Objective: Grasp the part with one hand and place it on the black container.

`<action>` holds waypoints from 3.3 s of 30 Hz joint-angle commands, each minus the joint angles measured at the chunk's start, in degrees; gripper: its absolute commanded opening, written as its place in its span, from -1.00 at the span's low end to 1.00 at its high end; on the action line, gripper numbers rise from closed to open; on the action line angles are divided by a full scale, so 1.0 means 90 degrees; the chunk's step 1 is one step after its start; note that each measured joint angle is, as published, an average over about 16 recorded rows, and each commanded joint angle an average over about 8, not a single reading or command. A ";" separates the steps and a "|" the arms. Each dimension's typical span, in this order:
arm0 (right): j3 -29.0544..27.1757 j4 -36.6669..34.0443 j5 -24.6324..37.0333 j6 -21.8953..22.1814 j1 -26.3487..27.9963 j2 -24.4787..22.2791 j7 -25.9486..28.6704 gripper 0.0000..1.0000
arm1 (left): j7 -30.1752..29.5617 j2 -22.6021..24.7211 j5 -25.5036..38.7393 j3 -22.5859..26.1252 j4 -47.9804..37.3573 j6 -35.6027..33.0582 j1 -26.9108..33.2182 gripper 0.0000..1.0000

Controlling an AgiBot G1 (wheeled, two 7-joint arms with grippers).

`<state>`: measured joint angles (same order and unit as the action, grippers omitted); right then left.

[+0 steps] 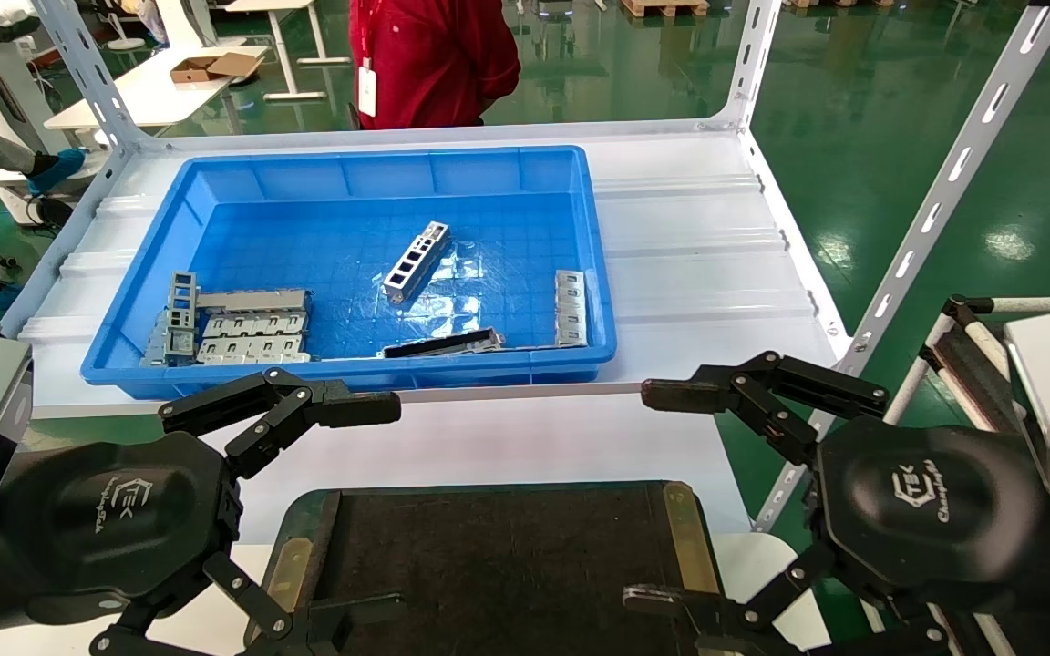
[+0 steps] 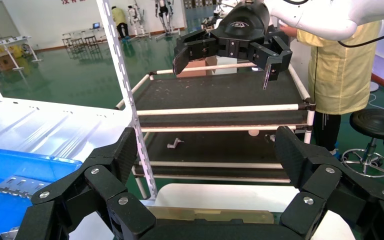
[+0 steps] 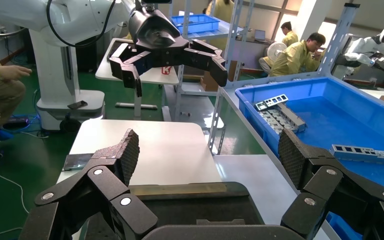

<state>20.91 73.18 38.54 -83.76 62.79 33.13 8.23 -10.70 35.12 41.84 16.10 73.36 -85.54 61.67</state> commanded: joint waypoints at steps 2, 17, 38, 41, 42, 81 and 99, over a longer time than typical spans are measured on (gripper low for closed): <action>0.0000 0.0000 0.0000 0.0000 0.0000 0.0000 0.0000 1.00 | 0.0000 0.0000 0.0000 0.0000 0.0000 0.0000 0.0000 1.00; 0.0000 0.0000 0.0000 0.0000 0.0000 0.0000 0.0000 1.00 | 0.0000 0.0000 0.0000 0.0000 0.0000 0.0000 0.0000 1.00; 0.0000 0.0000 0.0000 0.0000 0.0000 0.0000 0.0000 1.00 | 0.0000 -0.0001 0.0000 -0.0001 0.0003 -0.0002 -0.0001 1.00; 0.0000 -0.0001 0.0000 -0.0001 0.0000 0.0000 0.0000 1.00 | 0.0003 -0.0001 0.0003 -0.0002 0.0001 0.0001 0.0002 1.00; 0.0000 -0.0001 0.0000 -0.0001 0.0000 0.0000 0.0000 1.00 | 0.0011 -0.0002 0.0010 -0.0002 0.0001 0.0002 0.0005 1.00; 0.0005 -0.0005 -0.0002 -0.0002 0.0003 0.0000 -0.0003 1.00 | 0.0141 0.1194 0.1906 0.0492 -0.1025 0.2248 0.0955 1.00; 0.0006 -0.0005 -0.0003 -0.0001 0.0004 -0.0001 -0.0004 1.00 | 0.0706 0.2707 0.3269 0.1068 -0.3516 0.3676 0.2193 1.00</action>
<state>20.96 73.14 38.52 -83.77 62.82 33.13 8.20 -4.09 59.61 70.94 25.53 41.37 -52.36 81.42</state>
